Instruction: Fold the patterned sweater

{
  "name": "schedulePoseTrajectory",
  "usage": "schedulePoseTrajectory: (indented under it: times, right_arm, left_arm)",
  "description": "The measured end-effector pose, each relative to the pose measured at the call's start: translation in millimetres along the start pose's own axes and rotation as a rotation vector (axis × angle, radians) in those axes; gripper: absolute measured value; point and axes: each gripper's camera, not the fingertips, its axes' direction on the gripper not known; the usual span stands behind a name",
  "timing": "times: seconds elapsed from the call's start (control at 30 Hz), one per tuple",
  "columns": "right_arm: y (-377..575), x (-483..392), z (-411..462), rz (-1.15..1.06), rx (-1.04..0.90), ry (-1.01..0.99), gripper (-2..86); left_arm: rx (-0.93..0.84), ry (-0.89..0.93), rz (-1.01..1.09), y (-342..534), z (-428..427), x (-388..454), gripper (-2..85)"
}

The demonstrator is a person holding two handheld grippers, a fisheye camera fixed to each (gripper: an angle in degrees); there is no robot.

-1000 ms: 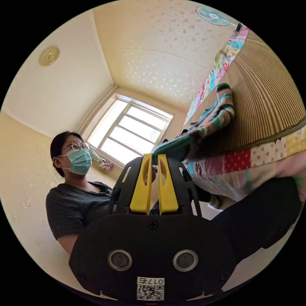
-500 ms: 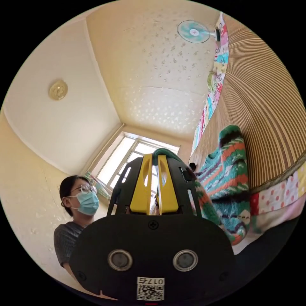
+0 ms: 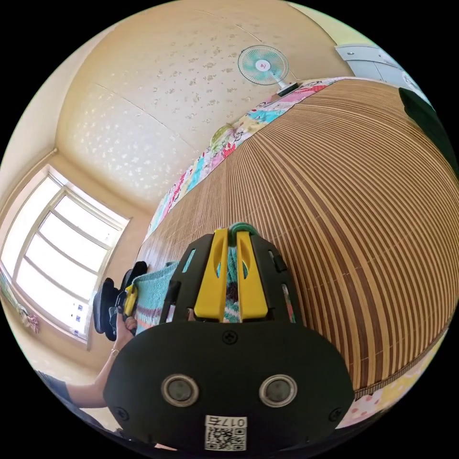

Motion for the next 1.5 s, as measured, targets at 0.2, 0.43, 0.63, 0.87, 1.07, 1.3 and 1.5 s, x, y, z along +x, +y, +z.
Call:
schedulePoseTrajectory:
  times: [0.2,0.43,0.63,0.87,1.07,1.3,1.5]
  right_arm:
    - [15.7,-20.7,39.7,-0.098,-0.006,0.007,8.5]
    - [27.7,-19.2,67.1,-0.086,-0.006,-0.030,10.1]
    - [35.5,-11.8,79.6,-0.039,0.012,-0.033,7.8]
    - [37.3,-10.9,91.4,-0.042,0.003,-0.012,6.0]
    - [34.4,-1.1,94.8,-0.022,-0.002,-0.006,3.2]
    - [28.4,15.9,87.0,0.000,0.012,-0.029,2.6]
    - [19.5,32.5,72.1,0.011,0.025,-0.065,2.6]
  left_arm:
    - [0.134,-0.004,-0.034,10.1,-19.8,-10.9,20.4]
    - [0.119,-0.025,0.099,58.7,-69.0,71.7,22.9]
    - [0.091,-0.434,-0.135,150.6,-120.6,64.0,22.0]
    - [0.069,-0.284,-0.249,165.4,-111.1,22.3,13.8]
    - [0.053,-0.320,-0.269,159.1,-75.3,17.9,12.9]
    - [0.075,-0.185,-0.138,149.5,-54.9,67.1,8.1]
    - [-0.082,-0.035,0.192,123.5,59.6,190.4,7.7]
